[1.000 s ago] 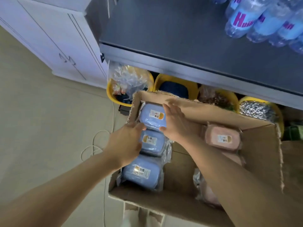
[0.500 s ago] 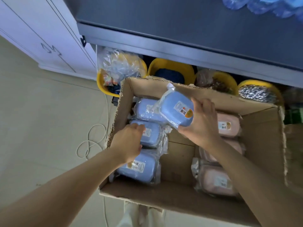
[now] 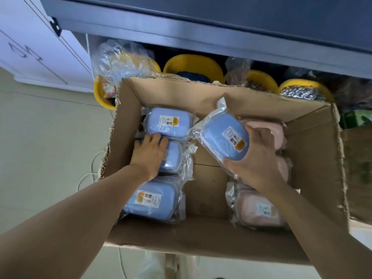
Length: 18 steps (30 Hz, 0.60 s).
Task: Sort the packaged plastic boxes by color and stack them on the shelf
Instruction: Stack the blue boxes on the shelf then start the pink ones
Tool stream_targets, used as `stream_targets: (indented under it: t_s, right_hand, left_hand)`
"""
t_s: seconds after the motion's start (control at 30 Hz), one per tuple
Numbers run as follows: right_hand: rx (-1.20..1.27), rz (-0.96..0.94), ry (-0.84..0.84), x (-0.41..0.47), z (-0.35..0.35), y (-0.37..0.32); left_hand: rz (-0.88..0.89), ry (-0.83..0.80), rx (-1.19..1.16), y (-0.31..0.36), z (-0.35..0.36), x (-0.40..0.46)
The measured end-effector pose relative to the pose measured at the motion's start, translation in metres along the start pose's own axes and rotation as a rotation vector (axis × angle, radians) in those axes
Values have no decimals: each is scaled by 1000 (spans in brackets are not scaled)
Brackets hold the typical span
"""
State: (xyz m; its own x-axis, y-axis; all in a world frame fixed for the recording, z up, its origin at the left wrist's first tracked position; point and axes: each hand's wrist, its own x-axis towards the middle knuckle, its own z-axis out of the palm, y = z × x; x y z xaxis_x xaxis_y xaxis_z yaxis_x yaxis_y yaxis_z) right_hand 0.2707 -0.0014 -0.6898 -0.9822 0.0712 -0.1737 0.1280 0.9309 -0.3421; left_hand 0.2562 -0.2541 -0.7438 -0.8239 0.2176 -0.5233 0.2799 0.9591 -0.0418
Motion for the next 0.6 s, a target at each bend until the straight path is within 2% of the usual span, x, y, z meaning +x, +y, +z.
stream_targets:
  t_s: [0.13, 0.3, 0.6]
  right_hand:
    - [14, 0, 15, -4, -13, 4]
    - [58, 1, 43, -12, -54, -7]
    - [138, -45, 207, -52, -237, -86]
  left_hand:
    - [8, 10, -70, 1, -19, -4]
    - [32, 28, -163, -1, -77, -33]
    - [130, 277, -214, -22, -264, -145]
